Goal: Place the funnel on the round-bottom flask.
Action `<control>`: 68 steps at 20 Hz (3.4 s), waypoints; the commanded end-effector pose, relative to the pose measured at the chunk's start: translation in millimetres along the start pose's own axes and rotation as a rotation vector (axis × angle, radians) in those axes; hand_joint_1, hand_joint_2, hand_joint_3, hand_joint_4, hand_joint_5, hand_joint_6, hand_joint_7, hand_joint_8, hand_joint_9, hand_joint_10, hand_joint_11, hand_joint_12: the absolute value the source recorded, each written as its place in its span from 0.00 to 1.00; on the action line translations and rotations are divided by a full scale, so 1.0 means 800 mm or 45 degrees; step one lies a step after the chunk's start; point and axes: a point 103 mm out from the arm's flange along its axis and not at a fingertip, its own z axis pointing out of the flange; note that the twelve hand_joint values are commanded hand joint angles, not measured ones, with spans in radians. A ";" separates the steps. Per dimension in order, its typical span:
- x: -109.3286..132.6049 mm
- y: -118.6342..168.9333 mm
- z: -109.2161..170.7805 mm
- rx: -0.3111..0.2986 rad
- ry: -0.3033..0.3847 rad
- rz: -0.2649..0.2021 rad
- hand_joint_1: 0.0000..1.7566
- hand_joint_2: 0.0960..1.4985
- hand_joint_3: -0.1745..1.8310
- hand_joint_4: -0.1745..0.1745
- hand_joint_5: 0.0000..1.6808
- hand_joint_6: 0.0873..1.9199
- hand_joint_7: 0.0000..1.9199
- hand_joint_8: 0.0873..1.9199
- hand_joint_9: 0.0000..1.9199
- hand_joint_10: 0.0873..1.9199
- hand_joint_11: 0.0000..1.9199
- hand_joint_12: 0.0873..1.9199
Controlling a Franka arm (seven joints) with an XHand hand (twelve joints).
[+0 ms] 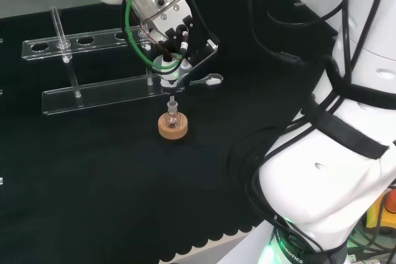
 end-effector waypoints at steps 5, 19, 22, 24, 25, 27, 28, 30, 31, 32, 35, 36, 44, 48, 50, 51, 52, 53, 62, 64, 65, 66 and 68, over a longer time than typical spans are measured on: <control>0.002 0.016 0.004 0.020 -0.020 -0.014 0.57 0.44 0.44 0.35 0.50 0.40 0.38 0.35 0.65 0.14 0.50 0.49; 0.003 0.023 0.009 0.021 -0.020 -0.017 0.57 0.44 0.45 0.34 0.49 0.40 0.38 0.35 0.65 0.14 0.50 0.49; 0.004 0.025 0.011 0.032 -0.016 -0.020 0.57 0.44 0.45 0.34 0.49 0.40 0.38 0.35 0.65 0.14 0.50 0.49; 0.003 0.026 0.012 0.033 -0.014 -0.021 0.57 0.44 0.45 0.34 0.49 0.40 0.38 0.35 0.65 0.14 0.50 0.49; 0.004 0.026 0.013 0.034 -0.014 -0.022 0.57 0.44 0.45 0.34 0.49 0.40 0.38 0.35 0.65 0.14 0.50 0.49; 0.004 0.029 0.015 0.045 -0.016 -0.023 0.57 0.44 0.45 0.34 0.49 0.40 0.38 0.35 0.65 0.14 0.50 0.49; 0.005 0.031 0.017 0.049 -0.017 -0.025 0.57 0.44 0.45 0.34 0.49 0.40 0.38 0.35 0.65 0.14 0.50 0.49; 0.006 0.035 0.023 0.051 -0.011 -0.030 0.57 0.44 0.45 0.34 0.49 0.40 0.38 0.35 0.65 0.14 0.50 0.49; 0.006 0.036 0.025 0.049 -0.008 -0.030 0.57 0.44 0.45 0.34 0.49 0.40 0.38 0.35 0.64 0.14 0.50 0.49; 0.006 0.037 0.026 0.050 -0.008 -0.032 0.57 0.44 0.45 0.34 0.49 0.40 0.38 0.35 0.64 0.14 0.50 0.49; 0.005 0.039 0.029 0.054 -0.004 -0.034 0.56 0.44 0.45 0.34 0.49 0.40 0.38 0.35 0.64 0.14 0.49 0.49; 0.005 0.038 0.028 0.055 -0.005 -0.034 0.56 0.44 0.45 0.34 0.49 0.40 0.38 0.35 0.64 0.15 0.49 0.49; 0.008 0.044 0.035 0.067 0.000 -0.040 0.56 0.44 0.45 0.34 0.49 0.40 0.38 0.35 0.64 0.15 0.49 0.49; 0.008 0.045 0.036 0.064 0.004 -0.045 0.56 0.44 0.45 0.34 0.49 0.40 0.37 0.36 0.64 0.15 0.49 0.49; 0.009 0.045 0.036 0.065 0.001 -0.044 0.56 0.44 0.45 0.34 0.49 0.40 0.37 0.36 0.64 0.15 0.49 0.49; 0.009 0.045 0.036 0.067 -0.003 -0.045 0.56 0.44 0.45 0.34 0.49 0.40 0.37 0.36 0.64 0.15 0.49 0.49; 0.009 0.046 0.037 0.072 -0.004 -0.045 0.56 0.44 0.45 0.34 0.49 0.40 0.37 0.36 0.64 0.15 0.49 0.49; 0.011 0.047 0.037 0.078 -0.007 -0.045 0.56 0.44 0.45 0.34 0.49 0.40 0.37 0.36 0.64 0.15 0.49 0.49; 0.014 0.050 0.042 0.102 0.017 -0.050 0.56 0.44 0.45 0.33 0.47 0.40 0.36 0.36 0.61 0.15 0.48 0.50; 0.014 0.049 0.043 0.110 0.023 -0.048 0.54 0.43 0.45 0.31 0.41 0.41 0.32 0.37 0.56 0.16 0.45 0.52; 0.014 0.049 0.043 0.108 0.023 -0.046 0.53 0.42 0.46 0.31 0.36 0.40 0.28 0.38 0.52 0.18 0.42 0.54; 0.014 0.048 0.043 0.111 0.020 -0.041 0.52 0.41 0.45 0.31 0.30 0.36 0.24 0.38 0.46 0.21 0.37 0.57; 0.014 0.047 0.043 0.127 0.025 -0.043 0.49 0.39 0.45 0.31 0.23 0.25 0.18 0.38 0.37 0.27 0.29 0.62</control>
